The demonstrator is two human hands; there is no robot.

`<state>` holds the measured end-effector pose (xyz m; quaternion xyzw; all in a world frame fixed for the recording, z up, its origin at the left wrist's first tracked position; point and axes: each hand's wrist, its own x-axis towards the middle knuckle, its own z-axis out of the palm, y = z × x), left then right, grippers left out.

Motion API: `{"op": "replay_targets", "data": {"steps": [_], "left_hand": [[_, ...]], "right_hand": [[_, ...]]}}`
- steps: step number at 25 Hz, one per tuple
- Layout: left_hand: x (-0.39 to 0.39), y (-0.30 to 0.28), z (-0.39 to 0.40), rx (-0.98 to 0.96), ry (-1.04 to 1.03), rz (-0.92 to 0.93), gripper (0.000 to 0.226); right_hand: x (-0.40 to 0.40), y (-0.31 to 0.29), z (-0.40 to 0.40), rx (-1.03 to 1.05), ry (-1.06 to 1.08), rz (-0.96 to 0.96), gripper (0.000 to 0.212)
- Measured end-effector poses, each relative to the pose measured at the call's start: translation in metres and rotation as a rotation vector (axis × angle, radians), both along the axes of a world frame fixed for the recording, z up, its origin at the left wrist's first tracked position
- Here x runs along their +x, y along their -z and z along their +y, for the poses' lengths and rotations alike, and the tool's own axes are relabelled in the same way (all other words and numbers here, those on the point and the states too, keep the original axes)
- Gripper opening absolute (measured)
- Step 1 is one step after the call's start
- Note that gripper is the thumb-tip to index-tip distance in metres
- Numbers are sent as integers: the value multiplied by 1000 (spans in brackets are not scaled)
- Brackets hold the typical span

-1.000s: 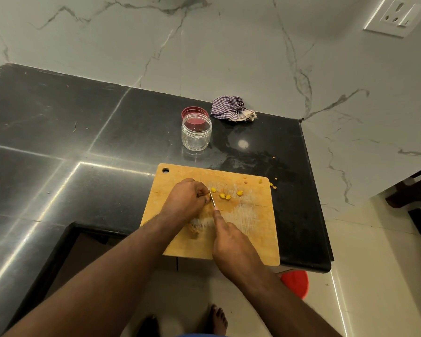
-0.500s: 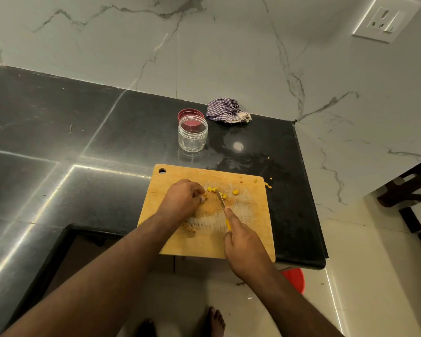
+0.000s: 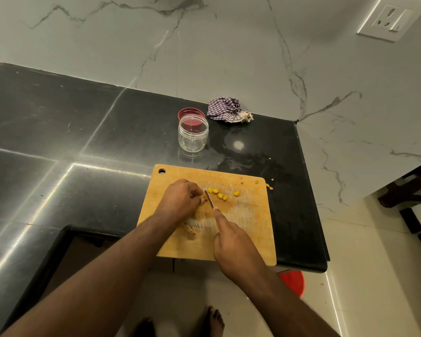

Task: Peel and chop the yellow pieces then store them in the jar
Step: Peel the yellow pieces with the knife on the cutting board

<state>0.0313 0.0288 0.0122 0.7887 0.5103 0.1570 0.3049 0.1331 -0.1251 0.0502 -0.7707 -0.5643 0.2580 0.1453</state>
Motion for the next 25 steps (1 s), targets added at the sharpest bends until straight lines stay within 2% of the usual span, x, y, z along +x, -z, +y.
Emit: {"op": "replay_targets", "data": {"steps": [14,21,25], "left_hand": [[0,-1,-1,23,18,-12,19],[1,-3,0,-2,-3,-2,20],[0,-4,-1,-4,13,16,24]], "right_hand": [[-5,0,20,-119,-46,-54,68],[-8,9,-24,-27,-2,38,63],[4,5,-23,66,56,67,57]]}}
